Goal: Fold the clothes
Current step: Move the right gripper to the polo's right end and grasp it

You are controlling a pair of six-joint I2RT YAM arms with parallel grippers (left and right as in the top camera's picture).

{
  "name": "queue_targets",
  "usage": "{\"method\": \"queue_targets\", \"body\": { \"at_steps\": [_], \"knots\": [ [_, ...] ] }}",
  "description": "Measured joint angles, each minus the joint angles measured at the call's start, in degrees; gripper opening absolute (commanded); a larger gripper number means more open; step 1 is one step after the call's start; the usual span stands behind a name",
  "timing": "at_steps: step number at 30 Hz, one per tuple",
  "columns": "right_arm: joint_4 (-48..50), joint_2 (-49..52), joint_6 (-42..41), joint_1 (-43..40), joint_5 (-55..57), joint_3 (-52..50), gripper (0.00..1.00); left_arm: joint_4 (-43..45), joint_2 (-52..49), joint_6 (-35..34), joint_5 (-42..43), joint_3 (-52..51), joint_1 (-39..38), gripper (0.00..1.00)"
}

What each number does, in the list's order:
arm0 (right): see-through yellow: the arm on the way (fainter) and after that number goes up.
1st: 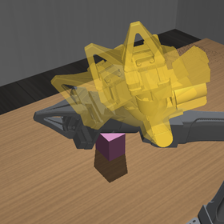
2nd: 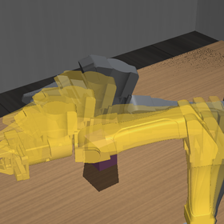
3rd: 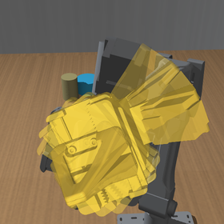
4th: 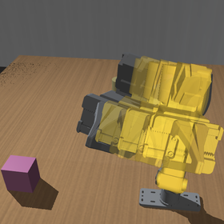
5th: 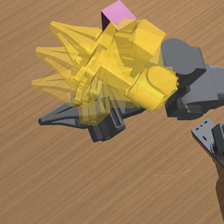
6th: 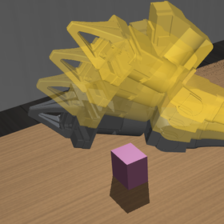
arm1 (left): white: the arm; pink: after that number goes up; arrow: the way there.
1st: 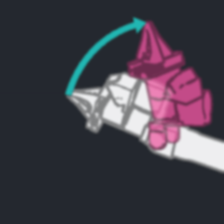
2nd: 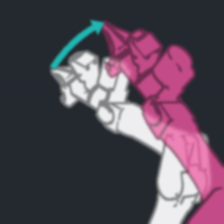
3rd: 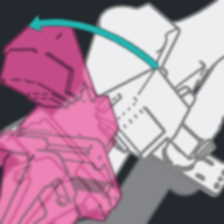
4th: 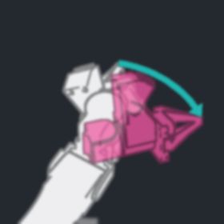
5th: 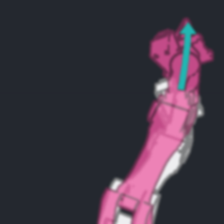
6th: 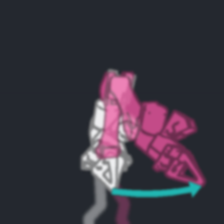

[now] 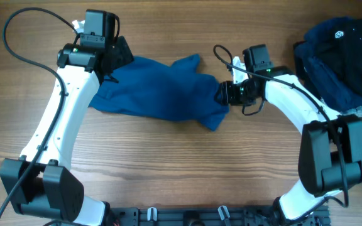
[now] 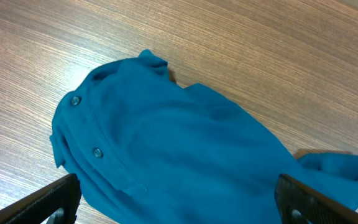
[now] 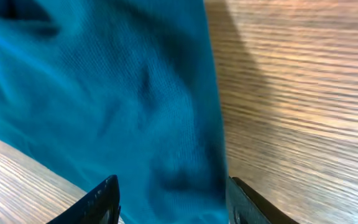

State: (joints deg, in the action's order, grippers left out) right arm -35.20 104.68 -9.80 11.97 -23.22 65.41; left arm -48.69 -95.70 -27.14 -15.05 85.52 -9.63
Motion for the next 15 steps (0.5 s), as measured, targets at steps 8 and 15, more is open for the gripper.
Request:
{"method": "queue_targets", "body": {
  "at_steps": [8, 15],
  "knots": [
    [1.86, 0.17, 0.24, 1.29, -2.45, -2.49, 0.04, 0.0, 0.0, 0.0, -0.02, 0.0, 0.0, 0.99],
    [3.3, 0.15, 0.42, 1.29, -2.51, -2.49, 0.05, -0.63, 0.0, 0.0, 0.0, 0.0, 0.0, 1.0]
  ]
}}
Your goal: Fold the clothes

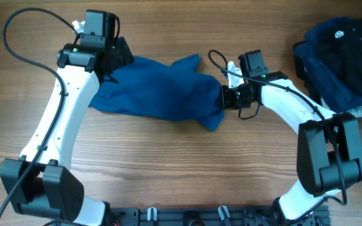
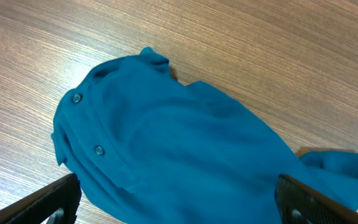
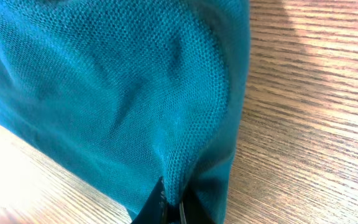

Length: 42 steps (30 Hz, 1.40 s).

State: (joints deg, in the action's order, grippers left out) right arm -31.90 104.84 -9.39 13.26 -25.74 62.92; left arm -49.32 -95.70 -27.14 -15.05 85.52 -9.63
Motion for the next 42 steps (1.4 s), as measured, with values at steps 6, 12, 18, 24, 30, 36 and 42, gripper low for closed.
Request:
{"method": "queue_targets", "body": {
  "at_steps": [6, 12, 18, 24, 30, 36, 42],
  "knots": [
    [-10.08, -2.47, 0.2, -1.79, 2.19, 8.24, 0.04, -0.7, 0.0, 0.0, -0.02, 0.0, 0.0, 1.0],
    [-10.62, -9.68, 0.81, -5.88, 5.92, 21.79, 0.04, -0.83, 0.0, 0.0, 0.0, 0.0, 0.0, 0.99],
    [-9.84, -9.35, 1.36, -6.21, 13.53, 22.43, 0.74, -0.83, 0.0, 0.0, -0.02, 0.0, 0.0, 1.0],
    [-11.23, -8.7, 1.57, -6.54, 17.57, 22.43, 0.9, -2.05, 0.0, 0.0, -0.02, 0.0, 0.0, 1.0],
    [-17.66, -8.68, -1.53, -9.7, 18.29, 21.81, 0.9, -7.61, 0.0, -0.02, 0.0, 0.0, 0.0, 0.99],
    [-17.81, -8.28, -1.6, -9.81, 17.14, 18.45, 0.88, -9.57, -0.42, 0.63, 1.51, -0.09, 0.0, 0.98],
    [-18.32, -8.24, 0.31, -9.75, 15.04, 17.97, 0.74, -8.52, -5.29, 3.13, 6.25, -3.23, 0.0, 0.86]
  ]
}}
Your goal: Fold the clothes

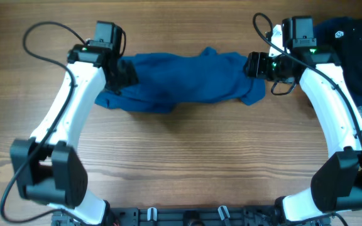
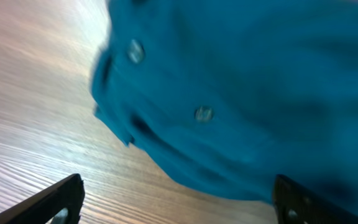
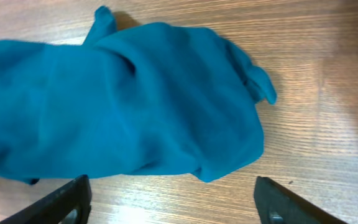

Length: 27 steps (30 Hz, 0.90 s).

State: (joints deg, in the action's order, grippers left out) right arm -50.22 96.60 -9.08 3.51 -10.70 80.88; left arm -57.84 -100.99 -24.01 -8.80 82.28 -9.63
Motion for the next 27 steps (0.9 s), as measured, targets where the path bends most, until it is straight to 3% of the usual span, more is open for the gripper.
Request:
{"method": "queue_targets", "body": {
  "at_steps": [4, 13, 21, 27],
  "knots": [
    [-0.13, 0.0, 1.46, 0.96, -1.6, -3.02, 0.74, -0.07, -3.93, 0.92, 2.75, -3.67, 0.0, 0.72],
    [4.83, 0.28, 1.79, 1.51, -4.57, -11.93, 0.73, -1.07, -4.46, 0.98, 4.44, -9.57, 0.0, 0.71],
    [7.87, 0.28, 1.64, 1.51, -5.4, -12.57, 0.73, 14.93, -4.46, 0.98, 4.02, -19.02, 0.0, 0.76],
    [9.07, 0.28, 1.64, 1.51, -5.46, -12.57, 0.73, 25.66, -4.46, 1.01, 1.79, -19.61, 0.0, 0.78]
  ]
}}
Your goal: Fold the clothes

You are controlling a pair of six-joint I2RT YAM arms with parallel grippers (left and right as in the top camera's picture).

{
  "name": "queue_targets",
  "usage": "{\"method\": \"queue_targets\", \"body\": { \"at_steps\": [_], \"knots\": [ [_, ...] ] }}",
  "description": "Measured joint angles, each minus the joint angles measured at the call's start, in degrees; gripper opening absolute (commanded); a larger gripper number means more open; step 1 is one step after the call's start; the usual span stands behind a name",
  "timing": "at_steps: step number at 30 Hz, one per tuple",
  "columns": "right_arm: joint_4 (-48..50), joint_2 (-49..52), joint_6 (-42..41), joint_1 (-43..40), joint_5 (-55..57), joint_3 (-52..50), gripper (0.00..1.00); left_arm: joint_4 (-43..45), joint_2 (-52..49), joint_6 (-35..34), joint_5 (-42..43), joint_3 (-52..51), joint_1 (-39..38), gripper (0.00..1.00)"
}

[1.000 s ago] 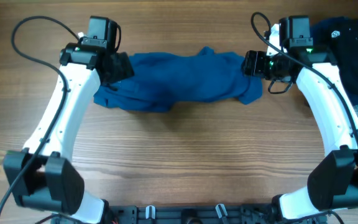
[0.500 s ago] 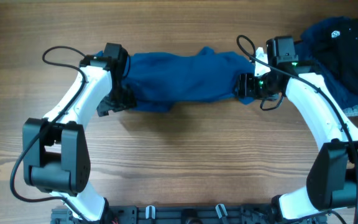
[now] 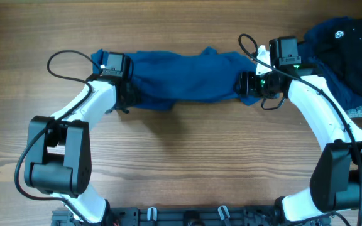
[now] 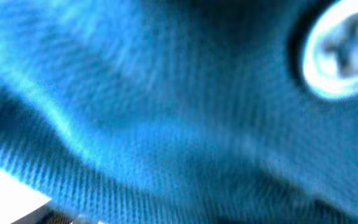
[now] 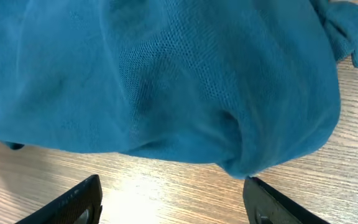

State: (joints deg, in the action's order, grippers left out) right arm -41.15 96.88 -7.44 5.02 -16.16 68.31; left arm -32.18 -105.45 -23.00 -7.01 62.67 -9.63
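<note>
The blue shirt (image 3: 181,75) lies stretched left to right across the far half of the table. My left gripper (image 3: 129,95) is pressed low onto its left end. The left wrist view is filled with blurred blue cloth (image 4: 166,124) and one white button (image 4: 339,50), and the fingers are hidden. My right gripper (image 3: 242,85) sits at the shirt's right end. In the right wrist view that gripper (image 5: 173,205) stands wide open just above the wood, with the shirt's hem (image 5: 247,165) right in front of the fingers and nothing between them.
A pile of dark navy clothes (image 3: 344,50) lies at the far right, with a grey piece under its near edge. Bare wooden table (image 3: 187,157) stretches in front of the shirt. A black rail (image 3: 187,216) runs along the near edge.
My left gripper was open a little above the buttoned collar and is now pressed into the cloth at the shirt's left end. My right gripper has come lower and nearer the right hem, still open.
The shirt lay crumpled mid-table, my right gripper open around its right end and my left open over the collar. Then the right was shut on that end. Later the shirt lay stretched out farther back, both grippers open. Now both sit low at its ends.
</note>
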Motion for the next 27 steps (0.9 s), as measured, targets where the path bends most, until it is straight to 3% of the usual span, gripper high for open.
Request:
{"method": "queue_targets", "body": {
  "at_steps": [7, 14, 20, 27],
  "knots": [
    [1.18, 0.0, 0.0, 0.0, -0.13, 0.0, 0.73, 6.71, -0.02, 0.0, -1.53, -0.09, 0.0, 0.81],
    [1.62, 0.0, 0.0, 0.0, -0.15, -0.04, 0.73, 5.01, -0.02, 1.51, -4.31, -0.07, 0.02, 0.73],
    [1.81, 0.0, 0.0, 0.0, -0.13, -0.04, 0.73, 4.39, -0.02, 2.62, -9.25, -0.07, 0.02, 0.45],
    [1.84, 0.0, 0.0, 0.0, -0.13, -0.04, 0.73, 8.35, -0.07, 3.19, -10.4, -0.07, 0.02, 0.43]
  ]
}}
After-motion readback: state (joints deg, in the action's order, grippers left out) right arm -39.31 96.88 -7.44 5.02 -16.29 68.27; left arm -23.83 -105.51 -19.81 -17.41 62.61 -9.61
